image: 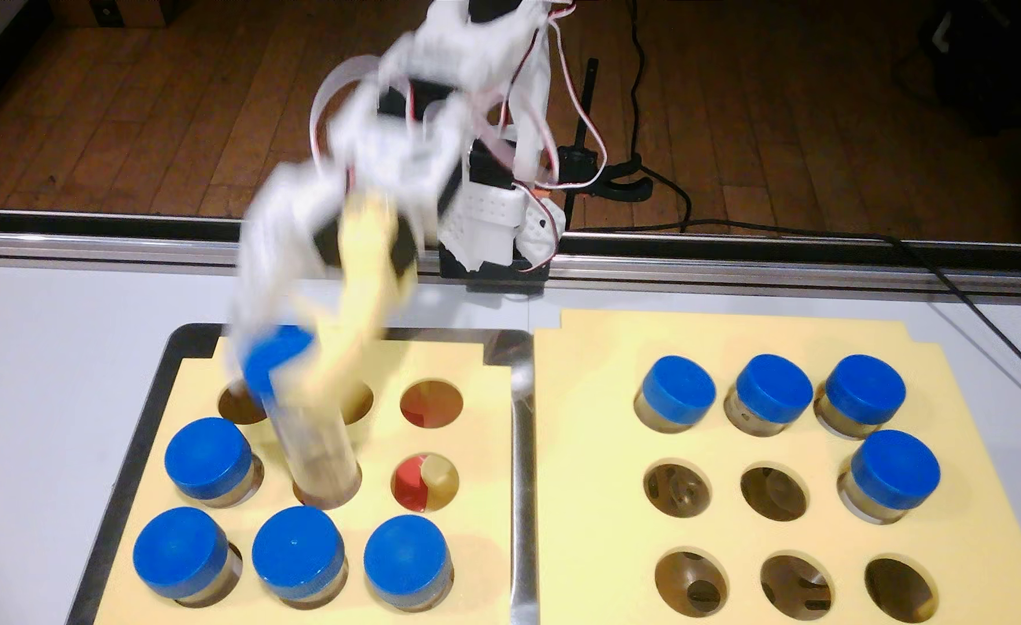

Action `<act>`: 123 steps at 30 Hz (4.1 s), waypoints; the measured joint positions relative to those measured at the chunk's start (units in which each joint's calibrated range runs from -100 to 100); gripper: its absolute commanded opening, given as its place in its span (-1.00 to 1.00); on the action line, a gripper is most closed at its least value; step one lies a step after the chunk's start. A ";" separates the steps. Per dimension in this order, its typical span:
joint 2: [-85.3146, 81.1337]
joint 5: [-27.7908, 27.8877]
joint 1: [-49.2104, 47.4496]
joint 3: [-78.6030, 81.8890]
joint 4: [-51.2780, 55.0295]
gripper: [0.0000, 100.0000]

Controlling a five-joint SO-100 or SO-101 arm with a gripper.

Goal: Move the test tubes

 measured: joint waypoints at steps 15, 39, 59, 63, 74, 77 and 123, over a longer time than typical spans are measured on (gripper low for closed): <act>-3.90 -0.15 -15.99 -12.08 -23.31 -0.76; 1.78 -3.93 -35.66 7.40 -15.41 -0.75; 10.93 -4.03 -37.86 1.97 -15.32 -0.34; 7.46 -3.98 -29.60 0.09 -15.32 -0.34; -16.10 -1.74 -0.26 25.67 -15.41 -0.33; -16.69 -1.74 3.07 33.82 -19.27 -0.33; 10.25 -0.36 7.55 2.53 -10.31 -0.79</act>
